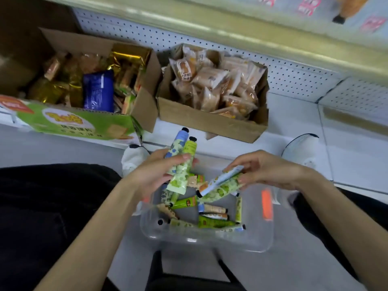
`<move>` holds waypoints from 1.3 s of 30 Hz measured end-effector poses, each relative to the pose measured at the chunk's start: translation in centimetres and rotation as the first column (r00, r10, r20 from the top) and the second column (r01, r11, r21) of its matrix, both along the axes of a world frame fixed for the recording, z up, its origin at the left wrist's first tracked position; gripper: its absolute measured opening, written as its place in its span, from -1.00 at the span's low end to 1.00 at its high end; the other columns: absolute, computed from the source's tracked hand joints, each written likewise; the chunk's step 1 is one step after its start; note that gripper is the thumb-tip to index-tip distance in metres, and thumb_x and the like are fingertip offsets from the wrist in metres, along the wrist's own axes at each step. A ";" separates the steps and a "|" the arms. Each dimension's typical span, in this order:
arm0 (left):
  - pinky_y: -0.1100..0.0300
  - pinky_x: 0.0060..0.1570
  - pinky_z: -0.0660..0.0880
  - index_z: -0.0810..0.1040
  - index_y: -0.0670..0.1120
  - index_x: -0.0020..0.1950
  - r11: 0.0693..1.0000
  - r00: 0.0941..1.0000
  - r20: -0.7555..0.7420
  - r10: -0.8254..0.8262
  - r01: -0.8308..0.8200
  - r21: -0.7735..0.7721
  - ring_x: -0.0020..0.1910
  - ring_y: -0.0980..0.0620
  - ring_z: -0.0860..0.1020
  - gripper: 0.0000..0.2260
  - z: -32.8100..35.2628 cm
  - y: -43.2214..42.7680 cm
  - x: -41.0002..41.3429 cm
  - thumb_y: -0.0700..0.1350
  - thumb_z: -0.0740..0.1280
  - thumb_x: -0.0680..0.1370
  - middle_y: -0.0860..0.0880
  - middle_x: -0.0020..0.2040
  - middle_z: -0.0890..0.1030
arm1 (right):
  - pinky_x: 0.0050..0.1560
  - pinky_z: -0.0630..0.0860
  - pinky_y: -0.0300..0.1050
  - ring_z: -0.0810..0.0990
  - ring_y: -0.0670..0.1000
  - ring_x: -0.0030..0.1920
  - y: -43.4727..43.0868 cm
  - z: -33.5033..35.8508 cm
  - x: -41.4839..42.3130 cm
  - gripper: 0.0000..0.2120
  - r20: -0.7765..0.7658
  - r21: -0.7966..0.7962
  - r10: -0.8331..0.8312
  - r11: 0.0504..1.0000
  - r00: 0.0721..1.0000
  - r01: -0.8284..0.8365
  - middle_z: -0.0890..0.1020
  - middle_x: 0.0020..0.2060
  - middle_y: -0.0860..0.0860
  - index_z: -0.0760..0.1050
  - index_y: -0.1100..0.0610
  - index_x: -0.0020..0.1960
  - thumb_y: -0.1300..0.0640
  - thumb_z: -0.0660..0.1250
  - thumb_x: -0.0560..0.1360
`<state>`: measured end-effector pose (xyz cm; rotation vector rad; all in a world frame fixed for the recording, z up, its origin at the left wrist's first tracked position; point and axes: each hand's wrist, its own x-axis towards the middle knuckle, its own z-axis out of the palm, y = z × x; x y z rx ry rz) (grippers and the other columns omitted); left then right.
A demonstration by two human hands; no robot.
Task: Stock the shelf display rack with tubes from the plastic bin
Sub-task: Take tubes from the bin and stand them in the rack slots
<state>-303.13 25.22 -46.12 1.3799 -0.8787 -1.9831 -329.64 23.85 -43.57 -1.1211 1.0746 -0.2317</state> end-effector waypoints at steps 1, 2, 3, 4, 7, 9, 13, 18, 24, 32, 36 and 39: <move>0.00 0.21 0.44 0.62 -0.09 0.08 0.998 0.998 0.005 -0.058 0.058 -0.020 0.05 0.10 0.65 -0.80 1.1 0.1 -0.5 -0.06 0.37 0.50 -0.01 -0.01 0.71 | -0.10 0.58 -0.20 0.65 0.02 -0.06 -0.4 1.4 0.2 -0.74 -0.020 -0.016 0.074 0.997 0.997 -0.074 0.67 -0.02 0.17 0.58 0.26 0.08 0.34 0.38 0.40; 0.06 0.15 0.46 0.61 -0.07 0.07 0.995 0.995 0.004 -0.096 0.096 -0.036 0.02 0.12 0.65 -0.83 2.0 0.1 -1.1 -0.08 0.35 0.52 0.01 -0.03 0.71 | -0.10 0.57 -0.22 0.65 -0.02 -0.08 -0.7 2.7 0.4 -0.76 -0.032 -0.035 0.120 0.992 0.992 -0.121 0.68 -0.05 0.12 0.55 0.27 0.10 0.37 0.35 0.44; 0.13 0.05 0.50 0.61 -0.07 0.08 0.993 0.994 -0.013 -0.112 0.111 -0.043 -0.03 0.12 0.66 -0.85 2.8 0.3 -1.6 -0.10 0.34 0.54 0.02 -0.07 0.72 | -0.11 0.56 -0.24 0.65 -0.05 -0.11 -1.0 3.9 0.7 -0.77 -0.036 -0.056 0.147 0.987 0.989 -0.148 0.69 -0.08 0.07 0.55 0.24 0.09 0.39 0.33 0.46; 0.18 -0.06 0.55 0.60 -0.08 0.08 0.993 0.993 -0.037 -0.114 0.112 -0.043 -0.08 0.10 0.67 -0.85 3.5 0.4 -2.0 -0.12 0.33 0.54 0.02 -0.10 0.72 | -0.12 0.55 -0.26 0.65 -0.06 -0.13 -1.1 4.9 1.0 -0.77 -0.034 -0.066 0.158 0.985 0.987 -0.160 0.69 -0.10 0.04 0.55 0.20 0.08 0.39 0.32 0.47; 0.13 -0.10 0.62 0.58 -0.11 0.15 0.995 0.988 -0.121 -0.095 0.091 -0.040 -0.04 0.00 0.68 -0.74 5.0 1.0 -3.1 -0.12 0.37 0.46 -0.06 0.00 0.71 | -0.11 0.55 -0.27 0.65 0.00 -0.08 -1.3 7.4 1.2 -0.75 -0.027 -0.070 0.160 0.984 0.987 -0.162 0.69 -0.04 0.07 0.55 0.15 0.10 0.31 0.35 0.43; 0.14 -0.13 0.62 0.59 -0.13 0.13 0.998 0.982 -0.179 -0.056 0.053 -0.023 -0.07 -0.01 0.68 -0.72 5.6 1.2 -3.5 -0.13 0.36 0.42 -0.08 0.00 0.71 | -0.11 0.55 -0.29 0.65 0.00 -0.05 -1.2 8.6 1.0 -0.73 -0.039 -0.069 0.160 0.984 0.986 -0.163 0.68 -0.01 0.10 0.54 0.18 0.12 0.27 0.35 0.42; 0.16 -0.15 0.63 0.60 -0.15 0.11 0.999 0.969 -0.244 -0.040 0.044 0.012 -0.12 -0.02 0.69 -0.72 6.5 2.1 -4.5 -0.16 0.36 0.41 -0.13 -0.02 0.71 | -0.12 0.54 -0.32 0.64 -0.06 -0.08 -0.3 9.9 0.4 -0.72 -0.028 -0.057 0.141 0.988 0.990 -0.143 0.67 0.00 0.10 0.53 0.26 0.16 0.28 0.32 0.46; 0.05 0.13 0.56 0.58 -0.20 0.20 0.996 0.958 -0.287 -0.011 0.037 0.085 0.01 -0.11 0.66 -0.62 6.9 3.5 -5.3 -0.17 0.38 0.39 -0.21 0.09 0.66 | -0.08 0.54 -0.28 0.64 -0.04 -0.03 0.6 10.8 -0.7 -0.61 -0.027 -0.044 0.146 0.988 0.989 -0.147 0.64 0.08 0.17 0.49 0.35 0.20 0.21 0.35 0.42; -0.04 0.24 0.49 0.55 -0.19 0.25 0.995 0.946 -0.322 -0.015 0.046 0.088 0.13 -0.18 0.61 -0.58 6.9 3.8 -5.6 -0.14 0.38 0.40 -0.22 0.14 0.64 | -0.08 0.54 -0.29 0.64 -0.04 -0.02 1.1 11.7 -0.8 -0.64 -0.036 -0.079 0.140 0.987 0.990 -0.142 0.65 0.08 0.15 0.53 0.24 0.16 0.17 0.38 0.39; -0.06 0.06 0.54 0.65 -0.10 0.10 0.996 0.954 -0.286 -0.086 0.073 -0.057 0.02 -0.12 0.66 -0.64 7.6 3.2 -5.0 -0.12 0.49 0.31 -0.19 0.11 0.66 | -0.03 0.53 -0.25 0.62 0.00 0.04 1.0 12.3 0.0 -0.60 -0.067 -0.174 0.106 0.978 0.992 -0.116 0.64 0.10 0.16 0.49 0.27 0.22 0.19 0.38 0.41; 0.13 -0.12 0.62 0.65 -0.14 0.05 0.994 0.956 -0.288 -0.058 0.028 -0.106 -0.06 -0.08 0.66 -0.75 8.3 2.1 -4.2 -0.17 0.46 0.38 -0.20 0.05 0.68 | -0.02 0.53 -0.24 0.61 -0.01 0.03 0.7 12.9 1.1 -0.71 -0.033 -0.230 0.071 0.970 0.997 -0.077 0.65 0.01 0.12 0.51 0.21 0.17 0.28 0.35 0.45; 0.21 -0.17 0.61 0.60 -0.15 0.10 0.984 0.951 -0.300 -0.072 0.019 -0.177 -0.13 0.00 0.68 -0.71 9.4 1.0 -3.4 -0.18 0.34 0.39 -0.12 -0.01 0.70 | -0.11 0.54 -0.29 0.63 -0.05 -0.08 0.2 13.6 2.1 -0.70 0.031 -0.253 -0.001 0.967 1.000 0.009 0.64 -0.07 0.10 0.47 0.29 0.20 0.36 0.33 0.47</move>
